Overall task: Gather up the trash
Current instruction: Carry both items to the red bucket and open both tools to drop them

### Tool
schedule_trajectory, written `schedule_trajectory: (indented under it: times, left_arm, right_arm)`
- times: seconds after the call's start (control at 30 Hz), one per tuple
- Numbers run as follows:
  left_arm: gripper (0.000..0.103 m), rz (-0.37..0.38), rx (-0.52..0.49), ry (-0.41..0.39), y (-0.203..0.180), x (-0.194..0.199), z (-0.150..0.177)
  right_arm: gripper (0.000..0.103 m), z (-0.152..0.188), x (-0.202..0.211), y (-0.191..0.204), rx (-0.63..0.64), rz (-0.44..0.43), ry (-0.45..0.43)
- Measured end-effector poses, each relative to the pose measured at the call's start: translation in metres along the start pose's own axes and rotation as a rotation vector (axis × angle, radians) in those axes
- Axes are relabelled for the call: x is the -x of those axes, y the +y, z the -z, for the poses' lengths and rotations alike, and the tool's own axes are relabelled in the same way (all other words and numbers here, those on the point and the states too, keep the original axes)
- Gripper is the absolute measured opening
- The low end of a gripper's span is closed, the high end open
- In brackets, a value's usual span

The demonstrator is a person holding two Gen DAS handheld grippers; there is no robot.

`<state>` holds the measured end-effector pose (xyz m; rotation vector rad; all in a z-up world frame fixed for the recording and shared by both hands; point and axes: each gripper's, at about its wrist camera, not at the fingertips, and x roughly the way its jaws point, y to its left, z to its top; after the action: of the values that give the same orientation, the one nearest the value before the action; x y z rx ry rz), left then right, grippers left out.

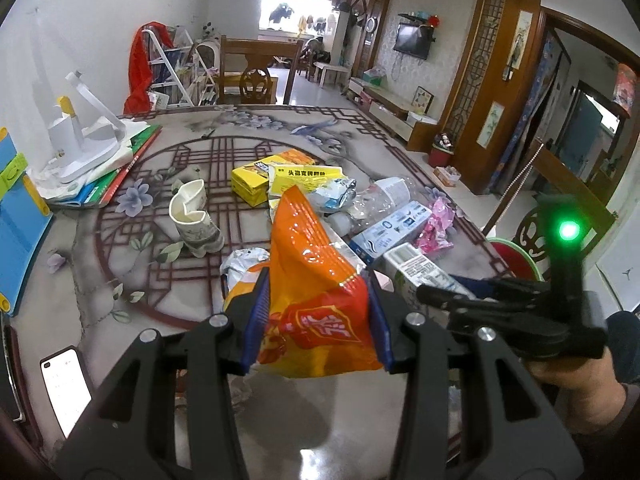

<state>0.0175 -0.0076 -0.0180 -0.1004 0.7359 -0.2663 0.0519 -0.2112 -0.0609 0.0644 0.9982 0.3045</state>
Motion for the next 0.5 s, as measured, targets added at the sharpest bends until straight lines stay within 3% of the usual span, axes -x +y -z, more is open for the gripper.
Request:
schedule_trajectory:
  times: [0.17, 0.23, 0.27, 0.33, 0.37, 0.5]
  left_arm:
    - [0.043, 0.012, -0.012, 0.006, -0.005, -0.003, 0.003]
    - [0.043, 0.009, -0.029, 0.005, -0.01, -0.003, 0.004]
    - [0.043, 0.008, -0.037, 0.005, -0.012, -0.003, 0.004]
    - [0.043, 0.012, -0.041, 0.006, -0.012, -0.004, 0.004]
    - [0.043, 0.012, -0.041, 0.006, -0.012, -0.003, 0.004]
    - [0.043, 0.001, -0.026, 0.006, -0.011, -0.002, 0.003]
  right_arm:
    - [0.045, 0.002, -0.014, -0.002, 0.01, 0.029, 0.041]
    - [0.056, 0.001, -0.021, -0.001, 0.014, 0.038, 0.061]
    - [0.056, 0.0, -0.024, -0.001, 0.011, 0.035, 0.072]
    - [0.039, -0.002, -0.028, 0.002, 0.021, 0.044, 0.08]
    - [0.036, -0.003, -0.027, 0.003, 0.023, 0.047, 0.077]
    - [0.035, -0.006, -0.015, 0.007, 0.02, 0.024, 0.042]
